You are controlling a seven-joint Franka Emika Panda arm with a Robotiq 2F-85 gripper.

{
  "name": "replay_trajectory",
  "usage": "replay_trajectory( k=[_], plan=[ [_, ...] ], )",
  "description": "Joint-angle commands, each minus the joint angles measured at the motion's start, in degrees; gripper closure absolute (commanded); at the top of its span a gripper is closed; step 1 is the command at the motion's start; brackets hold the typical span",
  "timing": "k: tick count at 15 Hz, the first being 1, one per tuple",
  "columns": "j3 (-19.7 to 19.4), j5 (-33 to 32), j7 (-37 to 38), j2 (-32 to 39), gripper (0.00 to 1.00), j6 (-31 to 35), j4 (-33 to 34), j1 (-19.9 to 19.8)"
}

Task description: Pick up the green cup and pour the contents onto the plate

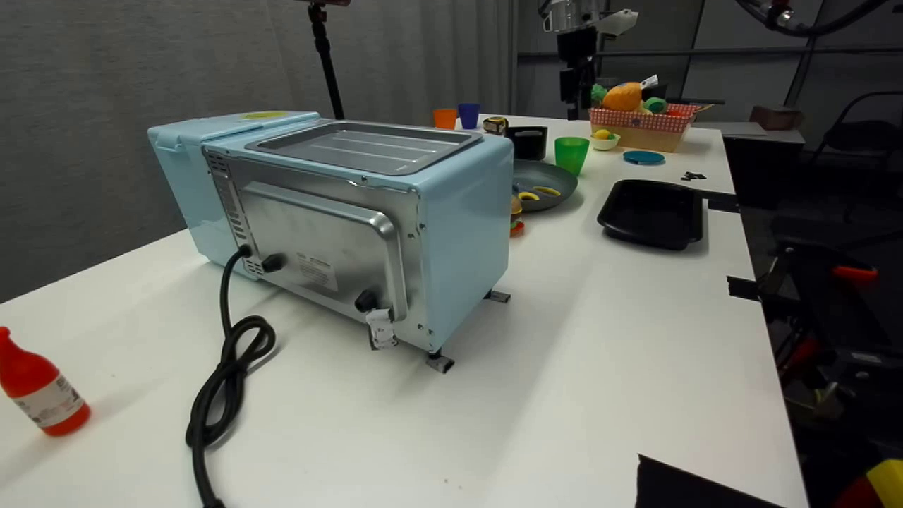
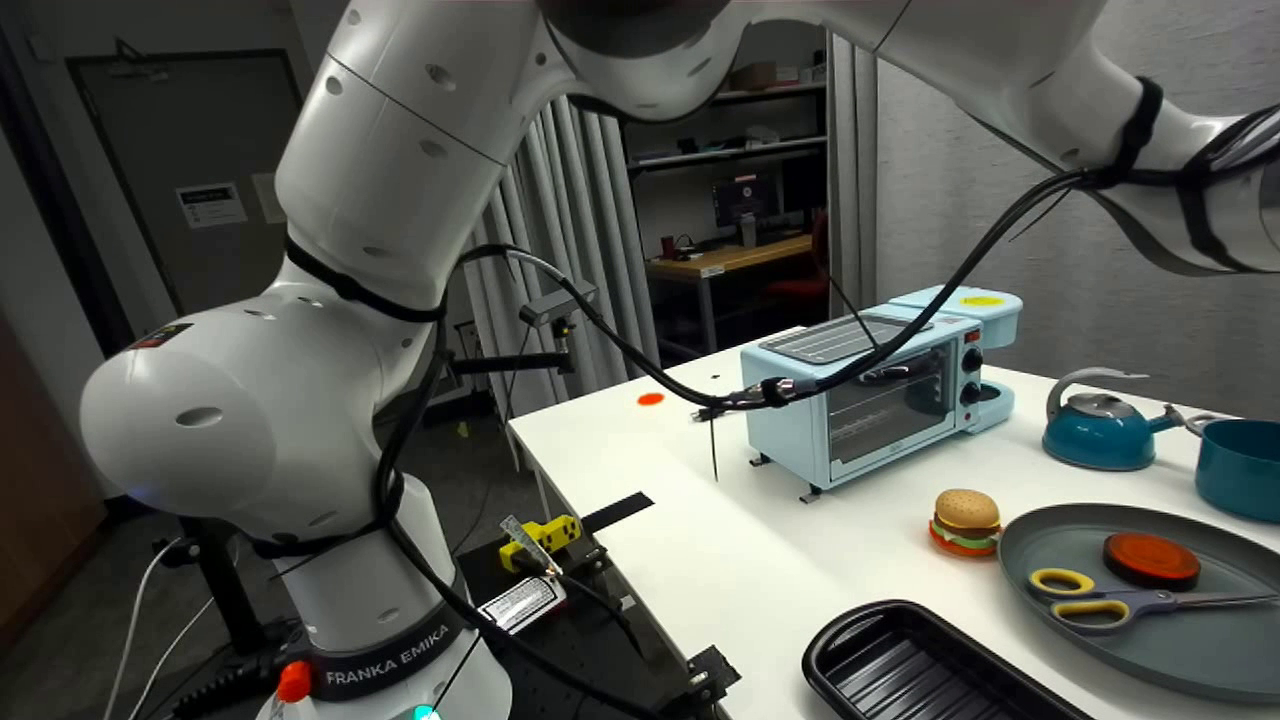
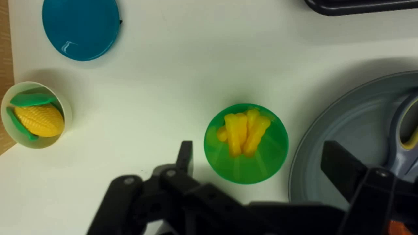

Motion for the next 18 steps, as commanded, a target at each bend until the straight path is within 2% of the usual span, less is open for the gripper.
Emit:
replay_trajectory(
  k=[1,14,18],
  plan=[
    [0.7,-0.6,0.1,0.1,0.00,-0.2,0.4,-0.6],
    [1.1,-1.8,-1.3,4.8,0.00,3.1,3.0,-1.3],
    [1.6,-2.4,-2.4,6.8,0.00,1.7,5.5,-2.0]
  ],
)
